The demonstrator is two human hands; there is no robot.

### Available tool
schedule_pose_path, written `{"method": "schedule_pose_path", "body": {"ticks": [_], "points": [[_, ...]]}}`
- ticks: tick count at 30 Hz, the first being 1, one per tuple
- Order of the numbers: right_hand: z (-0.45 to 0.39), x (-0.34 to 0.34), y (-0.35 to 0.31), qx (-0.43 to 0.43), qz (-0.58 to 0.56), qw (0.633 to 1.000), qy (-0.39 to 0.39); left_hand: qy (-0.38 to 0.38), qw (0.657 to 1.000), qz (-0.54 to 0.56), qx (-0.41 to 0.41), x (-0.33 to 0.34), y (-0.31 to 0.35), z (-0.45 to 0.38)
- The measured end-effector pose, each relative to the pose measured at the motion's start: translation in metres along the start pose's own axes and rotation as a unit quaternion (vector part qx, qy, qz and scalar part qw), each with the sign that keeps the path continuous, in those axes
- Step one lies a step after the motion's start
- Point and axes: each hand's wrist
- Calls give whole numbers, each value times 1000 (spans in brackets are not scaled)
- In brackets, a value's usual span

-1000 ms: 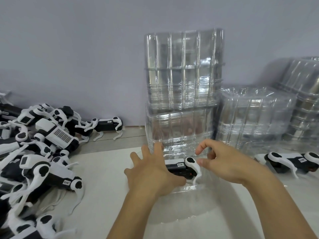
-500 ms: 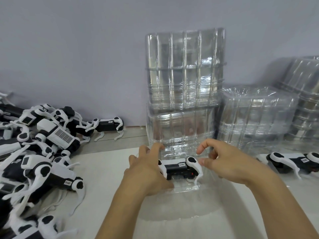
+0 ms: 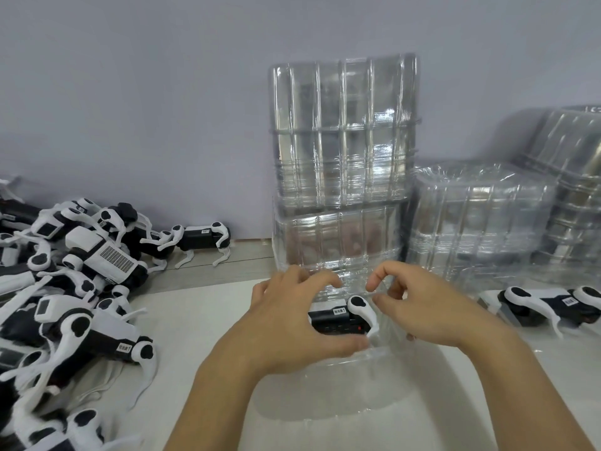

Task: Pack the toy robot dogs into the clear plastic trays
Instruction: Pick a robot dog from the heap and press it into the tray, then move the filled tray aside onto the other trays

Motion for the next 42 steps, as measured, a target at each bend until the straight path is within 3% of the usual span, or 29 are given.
{"method": "schedule_pose_path", "body": {"ticks": [5,11,23,28,32,37,42], "points": [[-4,3,3,-13,11,1000,14,-47,998,-23,20,0,0,3],[-6,3,4,-21,12,1000,19,-50,998,-36,20,1,-1,5],[-5,4,-1,-25,17,999,35,4,996,-73,42,9,0,5],[-1,-4,-5,-69,-74,988,119,8,999,-13,39,-1,-2,7],[-2,-10,-10,-89,-232,937,245,51,988,136,53,-14,-7,9],[-3,-11,-18,-107,-385,863,310,152,925,334,94,-30,-15,12],[1,7,-41,-199,-328,893,235,220,764,601,76,-35,-18,13]]}}
Point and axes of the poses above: each hand's wrist, its own z-axis away from the middle knuckle, its own x-axis out of the palm, y = z × x, and after that the axes turned 2 degrees about x, right-handed
